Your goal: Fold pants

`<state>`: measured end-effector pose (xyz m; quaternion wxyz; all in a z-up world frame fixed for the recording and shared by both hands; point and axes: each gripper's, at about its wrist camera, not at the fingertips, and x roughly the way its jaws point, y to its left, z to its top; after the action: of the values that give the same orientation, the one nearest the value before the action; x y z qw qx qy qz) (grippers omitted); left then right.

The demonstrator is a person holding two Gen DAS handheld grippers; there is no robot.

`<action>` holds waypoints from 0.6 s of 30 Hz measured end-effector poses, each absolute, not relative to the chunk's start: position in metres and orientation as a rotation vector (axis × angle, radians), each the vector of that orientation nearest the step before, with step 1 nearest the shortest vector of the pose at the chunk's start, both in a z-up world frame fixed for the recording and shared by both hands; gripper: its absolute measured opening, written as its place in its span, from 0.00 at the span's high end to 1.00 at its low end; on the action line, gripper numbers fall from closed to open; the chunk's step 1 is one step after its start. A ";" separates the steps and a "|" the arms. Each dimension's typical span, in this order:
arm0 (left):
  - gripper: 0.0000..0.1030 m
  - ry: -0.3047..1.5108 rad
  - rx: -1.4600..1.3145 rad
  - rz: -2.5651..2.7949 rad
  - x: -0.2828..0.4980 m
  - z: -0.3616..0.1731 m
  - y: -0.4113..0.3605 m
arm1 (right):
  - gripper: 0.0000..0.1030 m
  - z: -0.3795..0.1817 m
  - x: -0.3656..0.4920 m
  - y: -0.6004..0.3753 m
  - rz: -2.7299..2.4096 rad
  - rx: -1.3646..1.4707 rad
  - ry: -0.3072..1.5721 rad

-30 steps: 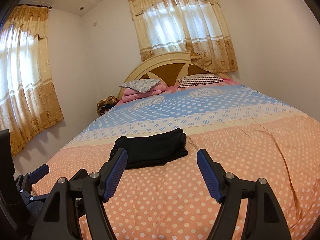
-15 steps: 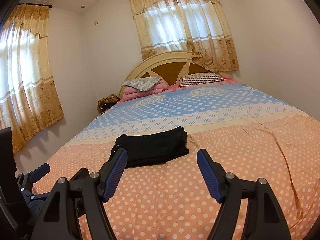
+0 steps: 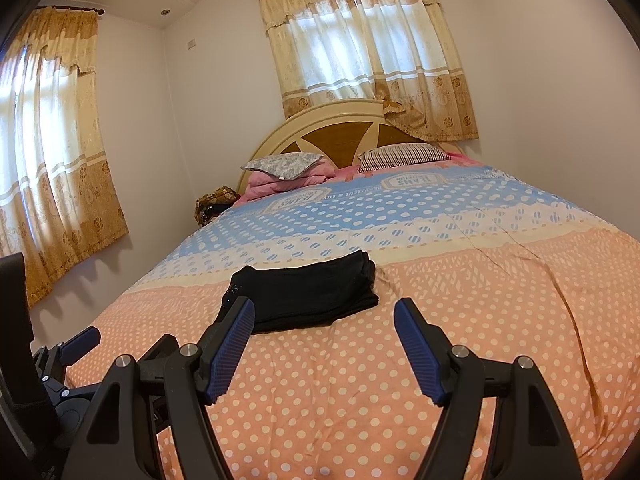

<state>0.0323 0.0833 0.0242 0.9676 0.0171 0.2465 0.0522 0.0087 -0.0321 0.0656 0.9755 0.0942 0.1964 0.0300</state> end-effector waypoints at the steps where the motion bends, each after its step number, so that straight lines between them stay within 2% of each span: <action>1: 0.00 0.498 0.034 0.107 0.033 0.024 0.084 | 0.28 0.066 0.009 -0.032 0.061 0.190 0.395; 18: 0.00 0.504 0.037 0.108 0.034 0.021 0.083 | 0.28 0.065 0.009 -0.030 0.059 0.190 0.398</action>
<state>0.0343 0.0832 0.0210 0.9668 0.0182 0.2493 0.0533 0.0087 -0.0300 0.0652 0.9754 0.0944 0.1972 0.0292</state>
